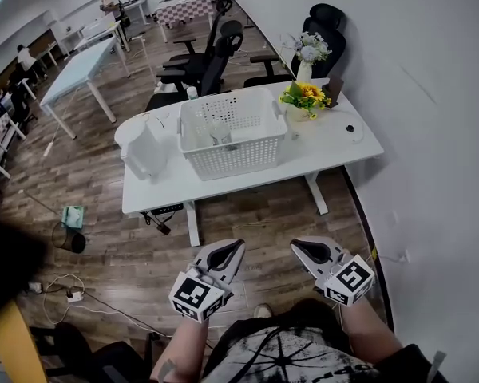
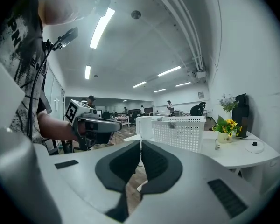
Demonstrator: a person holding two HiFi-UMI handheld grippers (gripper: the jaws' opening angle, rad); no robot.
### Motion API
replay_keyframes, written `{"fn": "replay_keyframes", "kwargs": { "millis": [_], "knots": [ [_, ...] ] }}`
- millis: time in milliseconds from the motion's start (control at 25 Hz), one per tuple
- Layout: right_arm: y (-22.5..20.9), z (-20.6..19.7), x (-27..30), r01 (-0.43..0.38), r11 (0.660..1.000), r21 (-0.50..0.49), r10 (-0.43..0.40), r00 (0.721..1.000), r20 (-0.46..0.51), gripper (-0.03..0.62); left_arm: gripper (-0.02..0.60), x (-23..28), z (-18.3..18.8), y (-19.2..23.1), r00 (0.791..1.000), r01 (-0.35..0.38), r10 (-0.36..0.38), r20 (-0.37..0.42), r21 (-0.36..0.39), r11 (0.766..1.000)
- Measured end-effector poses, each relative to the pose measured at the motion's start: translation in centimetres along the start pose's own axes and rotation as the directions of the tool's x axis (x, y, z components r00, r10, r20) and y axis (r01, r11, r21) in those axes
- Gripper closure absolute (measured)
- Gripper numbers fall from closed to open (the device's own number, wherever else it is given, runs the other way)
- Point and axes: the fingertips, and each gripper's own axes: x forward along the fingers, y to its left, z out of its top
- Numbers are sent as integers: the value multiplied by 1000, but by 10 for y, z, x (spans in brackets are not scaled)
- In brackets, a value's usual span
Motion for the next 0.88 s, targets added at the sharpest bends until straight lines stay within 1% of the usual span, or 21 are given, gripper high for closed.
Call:
{"fn": "replay_keyframes", "kwargs": {
  "millis": [200,480,680,880],
  "knots": [
    [-5,7,5,-12,1000,-1,12,1000,13,571,571,1,-1,14,1000,-17,17,6,-25,1000],
    [-35,12,30,-59,998,1,59,998,22,571,571,24,6,41,998,-54,55,8,-31,998],
    [-74,18,55,-108,994,-5,108,994,29,571,571,56,8,65,997,-83,83,-5,-35,996],
    [-122,28,78,-180,984,-14,180,984,14,571,571,94,22,95,989,-146,145,-13,-39,989]
  ]
}}
